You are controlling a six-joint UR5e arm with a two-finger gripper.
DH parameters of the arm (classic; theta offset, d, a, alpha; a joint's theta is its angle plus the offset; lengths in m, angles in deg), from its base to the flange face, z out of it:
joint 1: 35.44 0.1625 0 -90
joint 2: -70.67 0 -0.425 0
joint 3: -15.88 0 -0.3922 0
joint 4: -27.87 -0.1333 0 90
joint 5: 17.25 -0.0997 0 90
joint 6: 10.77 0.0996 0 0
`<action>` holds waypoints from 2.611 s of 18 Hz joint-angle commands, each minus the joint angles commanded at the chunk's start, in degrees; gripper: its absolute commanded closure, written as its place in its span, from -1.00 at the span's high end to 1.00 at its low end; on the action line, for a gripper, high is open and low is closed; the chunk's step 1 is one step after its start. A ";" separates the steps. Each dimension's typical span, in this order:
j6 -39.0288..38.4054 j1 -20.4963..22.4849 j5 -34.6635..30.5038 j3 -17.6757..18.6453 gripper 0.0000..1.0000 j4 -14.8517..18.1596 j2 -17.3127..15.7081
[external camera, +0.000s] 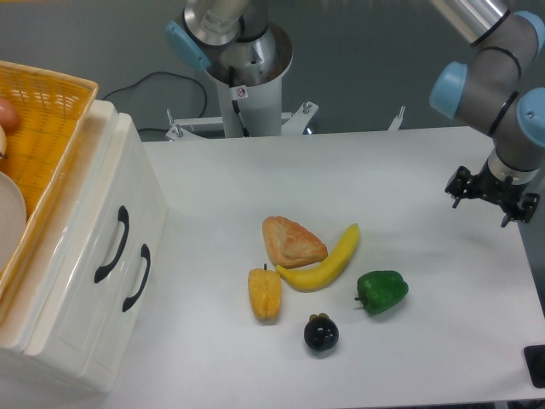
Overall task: Slide open the top white drawer
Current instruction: 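Lift the gripper from its rest position and start moving toward the cabinet, then move the open gripper across the table to the upper drawer handle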
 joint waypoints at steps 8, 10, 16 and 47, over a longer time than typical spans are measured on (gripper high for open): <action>-15.98 -10.09 10.28 6.50 1.00 1.66 -8.97; -20.47 -14.31 10.19 8.08 1.00 1.84 -10.19; -33.56 -22.76 10.54 8.44 1.00 3.24 -13.09; -58.28 -38.50 24.00 6.25 1.00 7.29 -15.57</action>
